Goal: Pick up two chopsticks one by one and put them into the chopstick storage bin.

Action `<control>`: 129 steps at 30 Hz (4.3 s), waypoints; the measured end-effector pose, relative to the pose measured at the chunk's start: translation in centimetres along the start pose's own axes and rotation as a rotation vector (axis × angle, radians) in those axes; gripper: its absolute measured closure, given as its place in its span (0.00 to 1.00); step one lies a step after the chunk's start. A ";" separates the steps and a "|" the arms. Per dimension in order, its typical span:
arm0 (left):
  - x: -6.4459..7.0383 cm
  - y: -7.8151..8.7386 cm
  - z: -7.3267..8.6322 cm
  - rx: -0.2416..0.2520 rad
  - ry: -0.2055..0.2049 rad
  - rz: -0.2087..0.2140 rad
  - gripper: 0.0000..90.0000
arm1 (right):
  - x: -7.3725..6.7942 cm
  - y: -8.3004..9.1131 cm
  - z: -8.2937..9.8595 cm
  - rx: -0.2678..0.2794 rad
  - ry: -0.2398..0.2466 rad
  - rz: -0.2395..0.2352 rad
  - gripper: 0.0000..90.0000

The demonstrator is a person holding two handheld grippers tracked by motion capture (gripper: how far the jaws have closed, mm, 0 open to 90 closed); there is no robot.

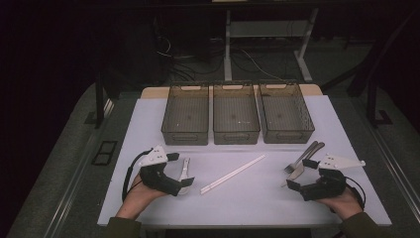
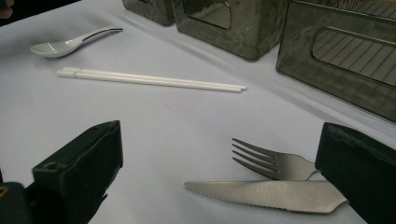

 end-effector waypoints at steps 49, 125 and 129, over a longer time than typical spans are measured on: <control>1.8 -6.2 -5.8 -0.008 -0.045 0.071 0.23 | -0.2 0.3 -0.4 0.019 -0.027 -0.030 0.01; 3.2 -14.0 -1.7 -0.309 -0.134 0.069 0.93 | 0.0 0.5 -0.5 0.036 -0.035 -0.022 0.01; 3.4 -14.0 -1.8 -0.306 -0.161 0.056 0.93 | 0.0 0.5 -0.5 0.034 -0.033 -0.023 0.01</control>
Point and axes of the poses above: each handheld gripper's, and its own axes: y roughly backward along the jaws, z roughly out of its underside, x roughly to its right, the point moved 9 cm from there along -y, roughly forward along the jaws, and after that the axes turned 6 degrees about -x, right-handed, at the moved point
